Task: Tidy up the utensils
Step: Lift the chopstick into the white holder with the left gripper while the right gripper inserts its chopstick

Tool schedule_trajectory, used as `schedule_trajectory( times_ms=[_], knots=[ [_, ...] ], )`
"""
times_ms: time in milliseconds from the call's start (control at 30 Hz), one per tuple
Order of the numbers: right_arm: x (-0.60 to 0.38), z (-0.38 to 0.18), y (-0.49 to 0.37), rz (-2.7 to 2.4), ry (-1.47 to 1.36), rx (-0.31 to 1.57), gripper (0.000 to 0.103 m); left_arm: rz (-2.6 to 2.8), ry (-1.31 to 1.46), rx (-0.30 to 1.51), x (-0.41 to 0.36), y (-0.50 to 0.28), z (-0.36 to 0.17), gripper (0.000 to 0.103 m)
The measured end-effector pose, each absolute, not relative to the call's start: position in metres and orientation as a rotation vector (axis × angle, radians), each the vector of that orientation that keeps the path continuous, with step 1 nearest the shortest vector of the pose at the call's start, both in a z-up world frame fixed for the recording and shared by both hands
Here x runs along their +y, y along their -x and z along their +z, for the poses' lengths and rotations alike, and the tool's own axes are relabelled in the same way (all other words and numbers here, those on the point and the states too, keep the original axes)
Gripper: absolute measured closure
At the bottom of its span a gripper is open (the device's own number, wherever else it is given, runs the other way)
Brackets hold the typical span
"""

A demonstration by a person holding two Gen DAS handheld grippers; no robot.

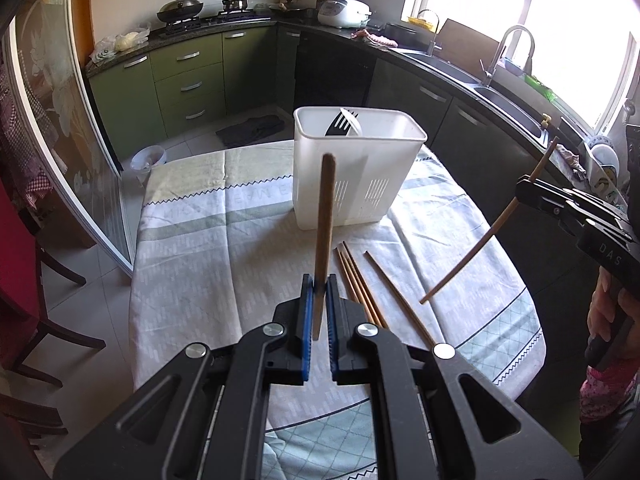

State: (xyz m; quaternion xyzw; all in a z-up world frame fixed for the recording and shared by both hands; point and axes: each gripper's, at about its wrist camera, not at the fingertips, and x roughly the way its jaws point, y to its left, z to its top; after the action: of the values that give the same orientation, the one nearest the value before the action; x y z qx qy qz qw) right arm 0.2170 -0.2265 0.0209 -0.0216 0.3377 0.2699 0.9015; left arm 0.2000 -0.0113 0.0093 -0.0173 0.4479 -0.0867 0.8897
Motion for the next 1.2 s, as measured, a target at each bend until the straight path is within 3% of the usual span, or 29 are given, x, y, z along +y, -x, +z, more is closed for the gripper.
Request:
schedule_trajectory(
  times_ms=[400, 600, 800, 1200],
  knots=[
    [-0.225, 0.141, -0.265, 0.565, -0.017, 0.554, 0.096, -0.205, 0.027, 0.758, -0.028, -0.245, 0.123, 0.097],
    [-0.223, 0.173, -0.302, 0.525, -0.068, 0.497, 0.096, -0.161, 0.025, 0.636, -0.035, -0.282, 0.156, 0.097],
    [-0.208, 0.146, -0.346, 0.487, -0.058, 0.557, 0.096, -0.133, 0.027, 0.629, -0.042, -0.325, 0.132, 0.097],
    [-0.175, 0.042, -0.374, 0.490, 0.053, 0.777, 0.096, -0.133, 0.037, 0.893, -0.042, -0.358, 0.048, 0.097]
  ],
)
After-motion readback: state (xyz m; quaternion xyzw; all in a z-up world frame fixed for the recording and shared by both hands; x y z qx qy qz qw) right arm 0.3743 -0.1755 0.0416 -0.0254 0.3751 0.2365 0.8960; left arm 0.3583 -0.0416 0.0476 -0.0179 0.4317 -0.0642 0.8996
